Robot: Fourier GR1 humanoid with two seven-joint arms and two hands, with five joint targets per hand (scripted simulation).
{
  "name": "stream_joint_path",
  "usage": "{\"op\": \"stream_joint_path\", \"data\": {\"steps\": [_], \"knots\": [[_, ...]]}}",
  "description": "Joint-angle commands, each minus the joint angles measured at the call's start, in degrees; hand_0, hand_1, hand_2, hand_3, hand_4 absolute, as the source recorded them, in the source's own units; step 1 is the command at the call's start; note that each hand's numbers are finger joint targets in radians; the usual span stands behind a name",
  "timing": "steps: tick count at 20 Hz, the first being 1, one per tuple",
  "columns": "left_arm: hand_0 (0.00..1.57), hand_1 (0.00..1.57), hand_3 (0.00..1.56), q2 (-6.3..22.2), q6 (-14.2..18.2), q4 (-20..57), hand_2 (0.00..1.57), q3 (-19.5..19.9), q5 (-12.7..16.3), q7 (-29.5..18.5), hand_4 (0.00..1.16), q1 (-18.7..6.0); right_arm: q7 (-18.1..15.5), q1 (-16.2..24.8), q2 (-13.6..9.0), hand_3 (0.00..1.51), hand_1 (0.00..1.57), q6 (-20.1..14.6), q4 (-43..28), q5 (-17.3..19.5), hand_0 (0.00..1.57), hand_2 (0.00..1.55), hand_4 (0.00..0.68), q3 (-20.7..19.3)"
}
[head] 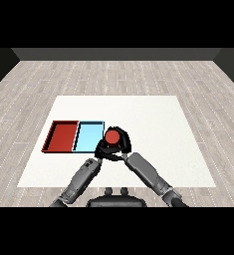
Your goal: Pick the red can and put it in the red box
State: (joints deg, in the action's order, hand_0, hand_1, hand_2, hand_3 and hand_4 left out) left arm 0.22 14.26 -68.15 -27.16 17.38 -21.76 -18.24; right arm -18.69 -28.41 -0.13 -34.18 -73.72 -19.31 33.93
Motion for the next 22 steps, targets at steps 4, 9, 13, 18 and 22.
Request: {"op": "stream_joint_path", "data": {"steps": [4, 9, 13, 18, 22], "knots": [[0.0, 0.0, 0.0, -0.19, -3.21, 2.67, 0.0, 1.91, 0.49, -1.98, 0.0, -0.97, -3.8, 0.06, 0.12, 1.37, 1.48, -3.0, 2.48, -3.22, 1.48, 1.46, 0.632, 5.17], [0.0, 0.0, 0.0, -0.2, 7.15, 2.34, 0.0, -1.64, -0.06, 0.56, 0.43, -3.25, -1.1, -0.77, 0.12, 1.37, 1.47, 1.7, 1.46, 0.31, 1.47, 1.45, 0.63, -0.23], [1.33, 1.33, 1.36, -0.2, 11.84, 2.21, 1.41, 2.8, 3.07, 1.26, 0.95, -2.57, -1.96, -3.78, 0.12, 1.37, 1.41, -4.1, 2.29, -5.47, 1.41, 1.45, 0.627, 7.03], [1.51, 1.51, 1.39, -0.18, 14.31, 2.4, 1.47, 3.03, -1.96, 8.13, 0.88, -4.76, 1.7, -3.44, 0.1, 1.38, 1.55, -3.92, -0.24, -2.69, 1.55, 1.47, 0.614, 5.9], [1.57, 1.57, 1.41, -0.15, 18.61, 3.93, 1.51, 1.14, 0.4, 2.18, 1.0, -5.01, 0.22, 0.06, -0.34, 1.38, 1.46, 1.42, -1.44, -0.95, 1.46, 1.45, 0.607, 2.85]]}}
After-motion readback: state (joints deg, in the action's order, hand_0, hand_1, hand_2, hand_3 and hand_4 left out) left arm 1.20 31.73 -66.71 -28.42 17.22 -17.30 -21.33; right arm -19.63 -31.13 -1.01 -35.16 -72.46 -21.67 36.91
